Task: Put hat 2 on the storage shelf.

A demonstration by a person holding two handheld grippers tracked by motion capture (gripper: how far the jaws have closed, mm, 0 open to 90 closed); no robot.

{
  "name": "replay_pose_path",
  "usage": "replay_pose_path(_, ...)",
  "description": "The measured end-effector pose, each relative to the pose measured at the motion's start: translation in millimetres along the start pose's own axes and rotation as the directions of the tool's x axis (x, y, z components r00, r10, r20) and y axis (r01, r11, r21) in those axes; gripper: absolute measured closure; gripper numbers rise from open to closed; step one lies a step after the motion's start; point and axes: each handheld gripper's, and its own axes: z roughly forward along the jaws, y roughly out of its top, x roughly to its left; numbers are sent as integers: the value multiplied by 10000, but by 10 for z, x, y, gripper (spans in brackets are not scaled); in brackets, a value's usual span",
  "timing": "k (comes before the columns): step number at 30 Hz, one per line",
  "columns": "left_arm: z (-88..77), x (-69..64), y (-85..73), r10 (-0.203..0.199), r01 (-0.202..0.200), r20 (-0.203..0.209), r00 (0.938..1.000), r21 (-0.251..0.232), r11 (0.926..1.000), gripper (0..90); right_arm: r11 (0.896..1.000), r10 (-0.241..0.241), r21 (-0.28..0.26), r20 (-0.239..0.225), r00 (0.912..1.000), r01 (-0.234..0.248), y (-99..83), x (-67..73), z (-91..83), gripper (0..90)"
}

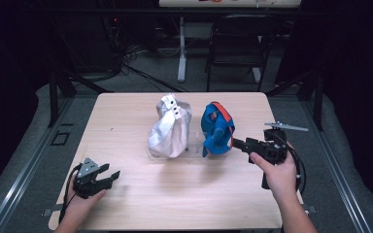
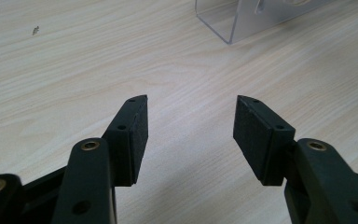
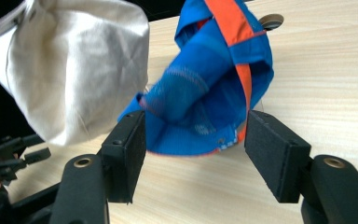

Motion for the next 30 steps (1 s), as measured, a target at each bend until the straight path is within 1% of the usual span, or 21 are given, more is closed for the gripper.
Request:
replay_pose_path(3,2,3,-2,38,-38,11,10000,28,10000,457,9998,-134,-161,56,9999,135,-161,-18,-26,390)
replay_pose_path(4,6,0,-3,-3,3,10,10000,34,10000,456,9996,-156,-250,90,9998,158,-216,-30,-28,390)
replay_pose_path(5,8,-2,-3,0,0,3,10000,35,10000,456,9995,-97,-307,23,10000,97,-272,-44,-30,390)
replay_pose_path(10,10,-6,-2,22,-22,5,10000,48,10000,457,9984,72,-563,198,9998,-60,-549,-121,-21,392)
replay_pose_path(12,13,-5,-3,26,-26,13,10000,45,10000,456,9982,65,-605,325,9995,-45,-647,-149,-5,392)
replay_pose_path(13,13,-5,-3,26,-26,13,10000,45,10000,456,9982,65,-605,325,9995,-45,-647,-149,-5,392)
replay_pose_path(14,14,-2,-4,19,-19,20,10000,53,10000,456,9980,57,-636,342,9994,-35,-694,-161,7,392)
replay_pose_path(15,17,-1,-6,0,0,21,10000,60,10000,457,9980,-94,-619,487,9988,124,-783,-183,42,392)
replay_pose_path(17,12,4,-5,30,-32,65,10000,169,9999,456,9980,-269,-554,685,9973,307,-861,-205,82,392)
replay_pose_path(20,18,1,-8,-23,22,50,10000,176,9998,456,9980,-414,-448,625,9972,443,-965,-228,141,392)
replay_pose_path(21,24,0,-11,-39,39,33,10000,115,9999,456,9977,-443,-484,600,9972,473,-997,-230,164,392)
replay_pose_path(24,28,5,-11,-52,52,25,10000,169,9998,456,9964,-593,-574,550,9967,625,-1085,-245,235,392)
replay_pose_path(25,28,10,-11,-24,24,34,10000,156,9999,456,9963,-551,-626,557,9969,585,-1115,-248,261,393)
replay_pose_path(27,29,13,-15,-91,90,42,10000,118,9999,456,9970,-469,-597,451,9979,496,-1163,-259,303,395)
replay_pose_path(30,22,27,-16,-108,106,74,9999,250,9996,456,9972,-416,-602,383,9984,438,-1210,-270,350,395)
